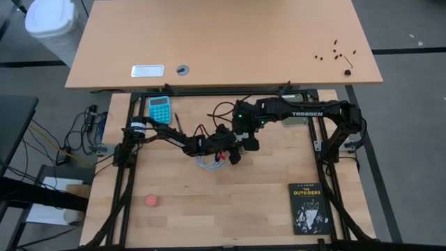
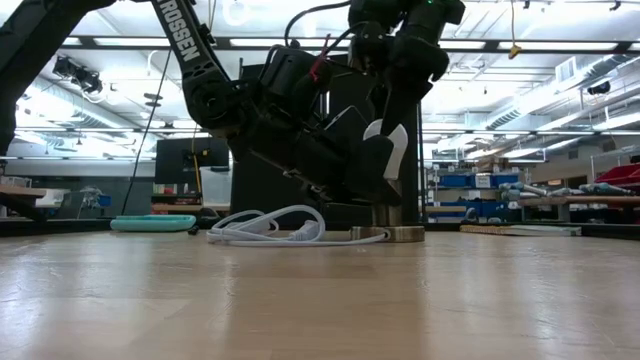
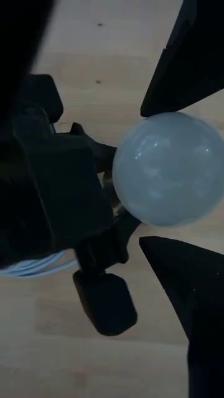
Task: Screw lightbulb
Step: Insert the white lightbulb into the desk lamp
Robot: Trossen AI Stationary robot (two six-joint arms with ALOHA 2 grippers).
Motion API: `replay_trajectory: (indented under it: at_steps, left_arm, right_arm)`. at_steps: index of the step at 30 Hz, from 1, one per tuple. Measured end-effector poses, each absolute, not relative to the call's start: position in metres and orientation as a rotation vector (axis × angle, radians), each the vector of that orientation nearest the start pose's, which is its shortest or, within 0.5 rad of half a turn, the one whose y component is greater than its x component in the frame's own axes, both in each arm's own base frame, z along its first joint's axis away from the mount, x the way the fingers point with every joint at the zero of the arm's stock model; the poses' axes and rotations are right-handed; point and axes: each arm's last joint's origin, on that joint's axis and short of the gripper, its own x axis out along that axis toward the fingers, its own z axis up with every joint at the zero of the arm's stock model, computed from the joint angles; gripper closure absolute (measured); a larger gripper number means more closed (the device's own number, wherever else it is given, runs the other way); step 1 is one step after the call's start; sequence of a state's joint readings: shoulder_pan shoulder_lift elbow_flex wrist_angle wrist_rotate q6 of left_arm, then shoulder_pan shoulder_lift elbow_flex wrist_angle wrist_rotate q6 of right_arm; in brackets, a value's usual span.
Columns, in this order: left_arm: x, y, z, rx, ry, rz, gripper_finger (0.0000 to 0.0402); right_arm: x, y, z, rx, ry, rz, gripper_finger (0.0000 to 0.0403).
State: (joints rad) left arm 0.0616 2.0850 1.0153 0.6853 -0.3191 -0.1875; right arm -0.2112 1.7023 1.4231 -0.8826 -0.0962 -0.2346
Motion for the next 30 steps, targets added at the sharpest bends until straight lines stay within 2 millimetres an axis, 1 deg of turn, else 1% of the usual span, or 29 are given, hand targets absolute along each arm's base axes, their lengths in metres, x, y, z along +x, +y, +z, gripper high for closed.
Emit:
replay_trajectory:
  at_steps: [5,10,14,17,19,22,24,27,30]
  left_arm:
    - [0.407,0.034,0.112,-0.134,0.348,0.411,0.0208]
    - [0.407,0.033,0.111,-0.133,0.349,0.409,0.0208]
    - [0.407,0.033,0.111,-0.133,0.35,0.409,0.0208]
    - [0.407,0.033,0.111,-0.133,0.35,0.409,0.0208]
    - [0.407,0.033,0.111,-0.132,0.35,0.409,0.0208]
    - [0.407,0.033,0.111,-0.132,0.351,0.409,0.0208]
    - [0.407,0.033,0.111,-0.132,0.351,0.409,0.0208]
    - [0.407,0.033,0.111,-0.132,0.351,0.409,0.0208]
    - [0.407,0.033,0.111,-0.132,0.351,0.409,0.0208]
  right_arm:
    - [0.338,-0.076,0.268,0.072,1.122,0.038,0.0052]
    - [0.338,-0.077,0.274,0.087,1.105,0.037,0.0028]
    - [0.34,-0.078,0.287,0.069,1.081,0.008,0.0015]
    - [0.341,-0.082,0.304,0.045,1.055,-0.016,0.0014]
    - [0.341,-0.083,0.31,0.032,1.05,-0.013,0.0016]
    - [0.337,-0.082,0.309,0.017,1.085,0.004,0.0022]
    - [0.335,-0.078,0.305,-0.008,1.126,0.031,0.0026]
    - [0.335,-0.07,0.296,-0.088,1.179,0.056,0.0027]
    - [0.337,-0.061,0.293,-0.187,1.183,0.09,0.0026]
